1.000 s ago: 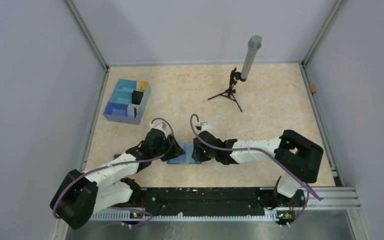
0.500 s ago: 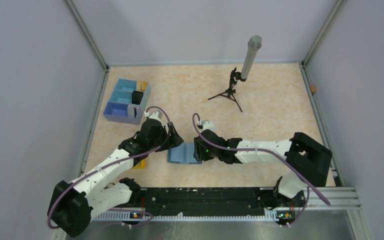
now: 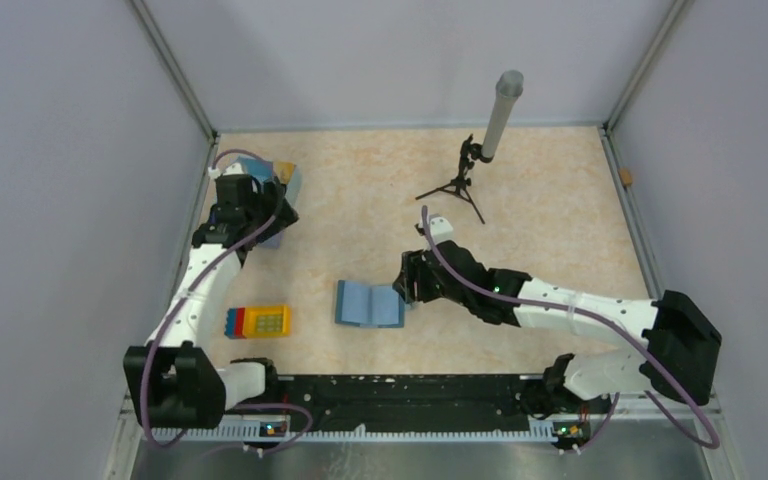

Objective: Put the credit cards into the card holder
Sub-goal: Open the card holder at the center of the board.

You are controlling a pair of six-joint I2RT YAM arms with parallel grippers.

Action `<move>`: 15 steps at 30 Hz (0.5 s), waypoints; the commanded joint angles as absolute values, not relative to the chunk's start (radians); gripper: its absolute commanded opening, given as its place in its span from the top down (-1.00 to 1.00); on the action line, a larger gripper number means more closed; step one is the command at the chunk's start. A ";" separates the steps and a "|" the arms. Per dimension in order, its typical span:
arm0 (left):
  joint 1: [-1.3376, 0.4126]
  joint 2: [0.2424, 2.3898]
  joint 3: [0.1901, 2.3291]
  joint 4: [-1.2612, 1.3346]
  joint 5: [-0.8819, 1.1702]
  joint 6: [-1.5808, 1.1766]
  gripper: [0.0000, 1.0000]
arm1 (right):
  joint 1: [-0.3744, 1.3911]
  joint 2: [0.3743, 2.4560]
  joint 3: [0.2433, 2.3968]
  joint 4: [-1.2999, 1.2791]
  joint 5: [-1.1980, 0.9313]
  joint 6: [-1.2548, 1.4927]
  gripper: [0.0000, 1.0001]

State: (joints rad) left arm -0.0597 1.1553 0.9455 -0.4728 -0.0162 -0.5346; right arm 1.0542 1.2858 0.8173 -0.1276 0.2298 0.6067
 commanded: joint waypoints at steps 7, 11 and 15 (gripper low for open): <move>0.109 1.475 1.138 -0.411 -0.032 -0.605 -0.49 | 1.001 1.175 0.719 -0.047 0.168 0.574 -0.08; 0.116 1.564 1.187 -0.385 -0.058 -0.623 -0.39 | 0.997 1.160 0.696 -0.036 0.153 0.578 -0.07; 0.117 1.607 1.216 -0.392 -0.071 -0.628 -0.33 | 0.990 1.149 0.682 -0.035 0.149 0.583 -0.06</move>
State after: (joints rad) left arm 0.1120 1.5898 1.1580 -0.4324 -0.0410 -0.6071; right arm 1.0031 1.1866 0.6872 -0.0731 0.1623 0.5900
